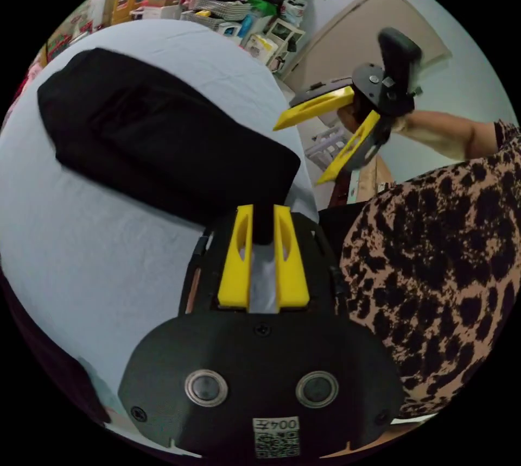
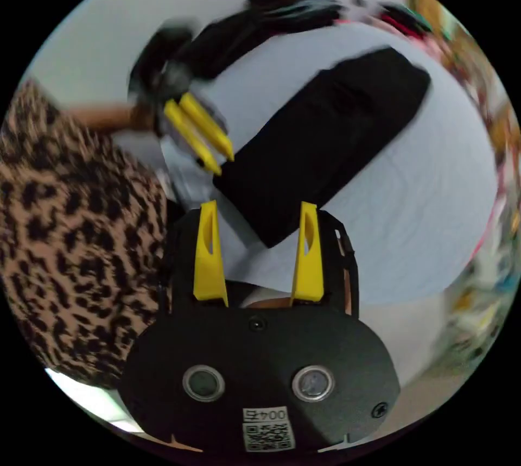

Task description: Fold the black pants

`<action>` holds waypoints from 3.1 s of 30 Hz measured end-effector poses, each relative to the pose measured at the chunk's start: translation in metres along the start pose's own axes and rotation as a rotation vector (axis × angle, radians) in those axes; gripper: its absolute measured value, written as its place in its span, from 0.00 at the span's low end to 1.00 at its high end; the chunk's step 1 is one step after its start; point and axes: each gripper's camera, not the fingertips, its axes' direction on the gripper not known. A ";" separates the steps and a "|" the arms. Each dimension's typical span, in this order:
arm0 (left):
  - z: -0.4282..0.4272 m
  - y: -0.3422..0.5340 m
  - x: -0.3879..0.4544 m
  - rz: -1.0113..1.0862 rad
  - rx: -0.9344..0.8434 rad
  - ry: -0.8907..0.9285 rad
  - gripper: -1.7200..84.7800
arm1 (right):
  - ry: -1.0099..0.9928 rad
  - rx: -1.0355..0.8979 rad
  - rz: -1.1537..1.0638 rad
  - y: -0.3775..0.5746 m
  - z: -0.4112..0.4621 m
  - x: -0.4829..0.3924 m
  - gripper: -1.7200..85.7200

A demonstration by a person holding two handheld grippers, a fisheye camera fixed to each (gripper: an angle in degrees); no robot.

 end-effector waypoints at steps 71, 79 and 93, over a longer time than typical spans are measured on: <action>0.083 0.011 -0.300 -0.826 0.418 1.074 0.17 | 0.677 -0.130 -0.291 -0.301 0.103 -0.107 0.14; 0.067 0.058 -0.286 -0.619 0.509 0.964 0.15 | 0.438 -0.052 -0.103 -0.337 0.095 -0.081 0.12; -0.003 0.038 -0.261 -0.398 0.603 0.263 0.02 | 0.139 -0.096 -0.089 -0.328 0.099 -0.091 0.12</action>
